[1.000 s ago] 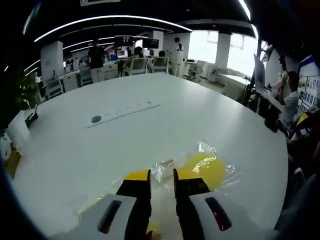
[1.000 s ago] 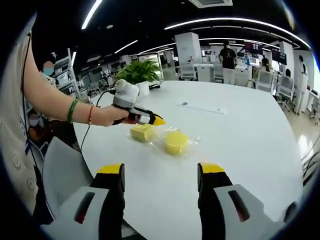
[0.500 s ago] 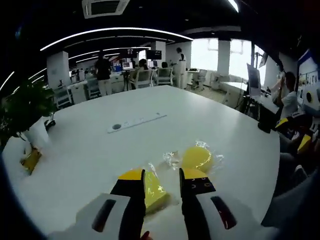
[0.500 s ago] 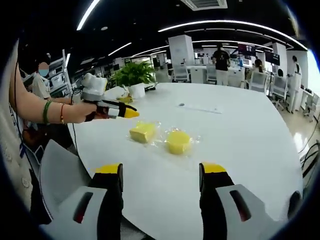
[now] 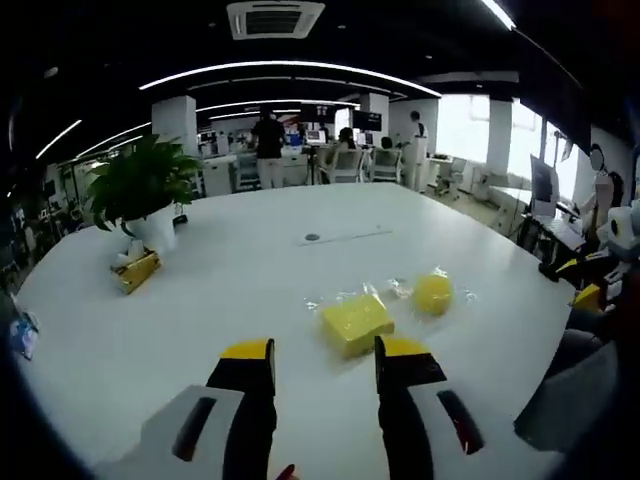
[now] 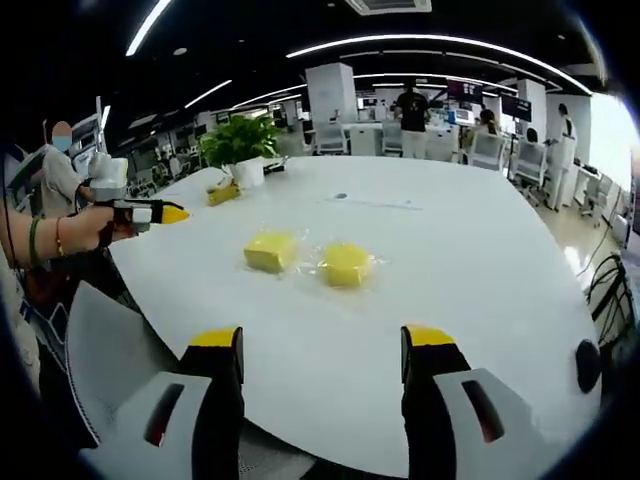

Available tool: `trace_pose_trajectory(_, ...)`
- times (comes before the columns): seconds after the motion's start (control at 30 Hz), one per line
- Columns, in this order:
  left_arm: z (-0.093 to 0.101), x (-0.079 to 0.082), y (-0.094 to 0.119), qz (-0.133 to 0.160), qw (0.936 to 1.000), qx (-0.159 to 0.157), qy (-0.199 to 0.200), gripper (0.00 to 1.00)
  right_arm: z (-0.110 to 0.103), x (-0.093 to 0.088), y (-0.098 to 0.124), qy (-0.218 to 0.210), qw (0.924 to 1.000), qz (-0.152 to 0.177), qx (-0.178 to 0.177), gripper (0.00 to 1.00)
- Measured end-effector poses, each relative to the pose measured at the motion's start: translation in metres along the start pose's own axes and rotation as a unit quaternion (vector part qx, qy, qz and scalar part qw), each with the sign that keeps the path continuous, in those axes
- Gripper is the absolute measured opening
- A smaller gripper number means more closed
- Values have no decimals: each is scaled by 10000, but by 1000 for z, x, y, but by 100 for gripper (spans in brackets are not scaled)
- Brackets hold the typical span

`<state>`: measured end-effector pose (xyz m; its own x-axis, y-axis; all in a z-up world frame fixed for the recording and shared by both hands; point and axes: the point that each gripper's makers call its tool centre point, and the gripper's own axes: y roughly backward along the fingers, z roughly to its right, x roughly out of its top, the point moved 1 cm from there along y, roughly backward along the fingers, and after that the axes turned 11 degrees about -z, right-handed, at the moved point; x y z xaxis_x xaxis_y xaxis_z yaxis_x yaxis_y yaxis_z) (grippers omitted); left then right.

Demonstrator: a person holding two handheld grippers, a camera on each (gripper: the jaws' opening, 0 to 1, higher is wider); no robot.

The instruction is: Compare the silicone blocks by pressing each to a similar depth, holding the contact briefly, and releasing to observe deformation and rebound differences across the visible hardness samples.

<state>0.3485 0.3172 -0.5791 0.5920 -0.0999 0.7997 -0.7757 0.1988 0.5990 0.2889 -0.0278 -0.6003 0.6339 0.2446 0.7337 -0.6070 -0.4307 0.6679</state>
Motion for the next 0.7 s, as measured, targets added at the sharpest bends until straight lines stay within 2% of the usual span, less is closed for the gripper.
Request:
trace_pose_trajectory(0.13, -16, -12, 29, 122, 9991, 203, 344, 37, 6, -6, 8, -262, 9988, 78, -399, 69)
trace_pose_trajectory(0.27, -28, -25, 49, 131, 9985, 400, 342, 39, 12, -8, 19, -621, 9950, 349, -701, 73)
trace_pose_trajectory(0.43, -39, -39, 71, 230, 9961, 672, 530, 49, 12, -15, 26, -968, 9914, 470, -745, 73)
trace_pose_trajectory(0.53, -43, -45, 84, 326, 9937, 769, 742, 50, 7, -11, 31, -1004, 9901, 662, -729, 72)
trace_pose_trajectory(0.6, -43, -49, 90, 326, 9932, 785, 798, 50, 5, -10, 31, -973, 9899, 677, -779, 74)
trace_pose_trajectory(0.7, -48, -52, 100, 346, 9921, 976, 710, 52, 6, -11, 30, -943, 9896, 666, -863, 76)
